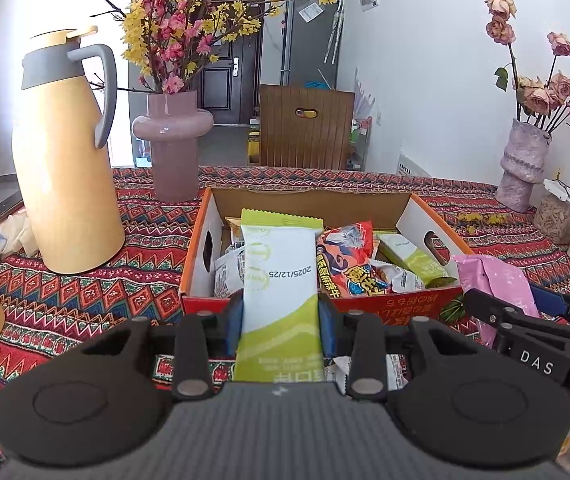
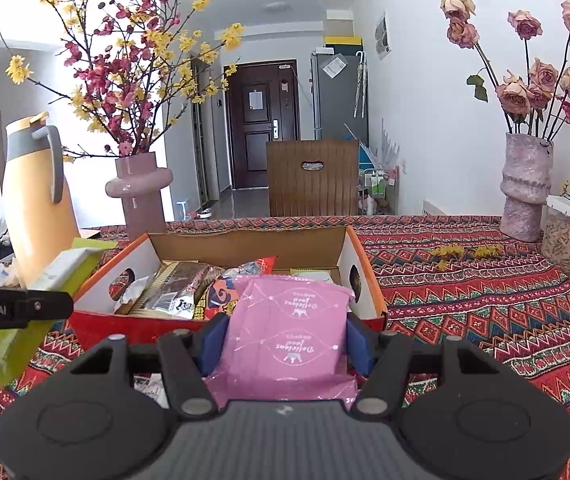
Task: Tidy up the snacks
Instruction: 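Carry the pink packet and green-white bar over the box and open both tools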
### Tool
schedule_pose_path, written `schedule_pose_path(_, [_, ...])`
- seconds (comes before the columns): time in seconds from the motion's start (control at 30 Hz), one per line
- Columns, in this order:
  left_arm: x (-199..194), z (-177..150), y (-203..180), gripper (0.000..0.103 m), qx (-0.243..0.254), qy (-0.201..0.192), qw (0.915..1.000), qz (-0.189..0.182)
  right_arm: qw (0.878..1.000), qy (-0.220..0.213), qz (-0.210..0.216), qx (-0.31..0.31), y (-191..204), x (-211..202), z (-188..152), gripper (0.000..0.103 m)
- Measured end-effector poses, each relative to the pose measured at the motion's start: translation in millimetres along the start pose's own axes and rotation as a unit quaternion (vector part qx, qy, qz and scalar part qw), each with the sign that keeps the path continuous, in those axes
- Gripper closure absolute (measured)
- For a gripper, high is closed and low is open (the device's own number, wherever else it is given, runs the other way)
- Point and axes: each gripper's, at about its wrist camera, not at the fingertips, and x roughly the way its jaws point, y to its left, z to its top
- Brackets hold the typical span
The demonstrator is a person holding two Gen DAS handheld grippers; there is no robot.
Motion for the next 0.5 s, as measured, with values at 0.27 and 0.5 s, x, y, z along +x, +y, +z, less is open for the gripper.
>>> schedule_pose_path(0.27, [15,12,-1,0.065,0.002,-0.003,1.0,0.0,1.0,-0.006,0.002,-0.006,3,19,16,0.042])
schedule_pose_path(0.5, [30,22,-2,0.065,0.0,-0.001,1.0,0.0,1.0,-0.002,0.001,-0.008,2,36,25,0.042])
